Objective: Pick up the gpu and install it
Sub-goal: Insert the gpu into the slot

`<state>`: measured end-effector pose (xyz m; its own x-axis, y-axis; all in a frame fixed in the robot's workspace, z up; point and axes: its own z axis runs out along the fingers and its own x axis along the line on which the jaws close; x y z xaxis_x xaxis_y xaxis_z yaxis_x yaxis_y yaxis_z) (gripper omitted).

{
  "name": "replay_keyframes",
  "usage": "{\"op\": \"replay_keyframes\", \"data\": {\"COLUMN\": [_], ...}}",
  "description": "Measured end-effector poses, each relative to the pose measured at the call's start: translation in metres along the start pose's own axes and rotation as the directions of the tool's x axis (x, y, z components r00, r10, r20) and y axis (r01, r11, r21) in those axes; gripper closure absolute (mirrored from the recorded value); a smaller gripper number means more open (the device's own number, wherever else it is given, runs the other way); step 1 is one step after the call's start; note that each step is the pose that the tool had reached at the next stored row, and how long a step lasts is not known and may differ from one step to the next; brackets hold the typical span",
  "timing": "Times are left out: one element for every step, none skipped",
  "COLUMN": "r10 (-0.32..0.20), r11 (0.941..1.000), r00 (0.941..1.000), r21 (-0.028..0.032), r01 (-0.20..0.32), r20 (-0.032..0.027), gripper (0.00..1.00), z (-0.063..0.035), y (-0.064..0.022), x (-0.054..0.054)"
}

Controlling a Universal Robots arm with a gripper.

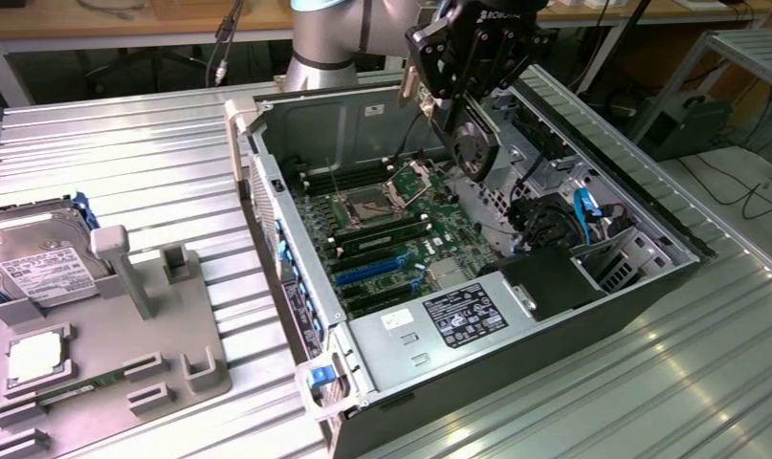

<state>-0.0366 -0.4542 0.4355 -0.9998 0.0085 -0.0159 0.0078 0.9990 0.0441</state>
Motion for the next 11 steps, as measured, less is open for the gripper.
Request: {"op": "replay_keyframes", "data": {"r10": [0.0,0.0,0.0,-0.002,-0.008,-0.016,-0.024,-0.034,-0.042,-0.052,-0.06], "r11": [1.0,1.0,1.0,1.0,1.0,0.9999,0.9997,0.9994,0.9991,0.9987,0.9982], "r00": [1.0,1.0,1.0,1.0,1.0,0.9999,0.9997,0.9994,0.9991,0.9987,0.9982], "r21": [0.0,0.0,0.0,0.0,-0.0002,-0.0003,-0.0004,-0.0006,-0.0007,-0.0009,-0.001], "r01": [0.0,0.0,0.0,0.002,0.008,0.016,0.024,0.034,0.042,0.052,0.06], "r20": [0.0,0.0,0.0,-0.0001,-0.0003,-0.0007,-0.0011,-0.0015,-0.0018,-0.0023,-0.0027], "gripper": [0.72,0.72,0.72,0.72,0.72,0.72,0.72,0.72,0.72,0.72,0.72], "z": [0.0,0.0,0.0,0.0,0.0,0.0,0.0,0.0,0.0,0.0,0.0], "y": [0.0,0.0,0.0,0.0,0.0,0.0,0.0,0.0,0.0,0.0,0.0], "x": [0.0,0.0,0.0,0.0,0.0,0.0,0.0,0.0,0.0,0.0,0.0]}}
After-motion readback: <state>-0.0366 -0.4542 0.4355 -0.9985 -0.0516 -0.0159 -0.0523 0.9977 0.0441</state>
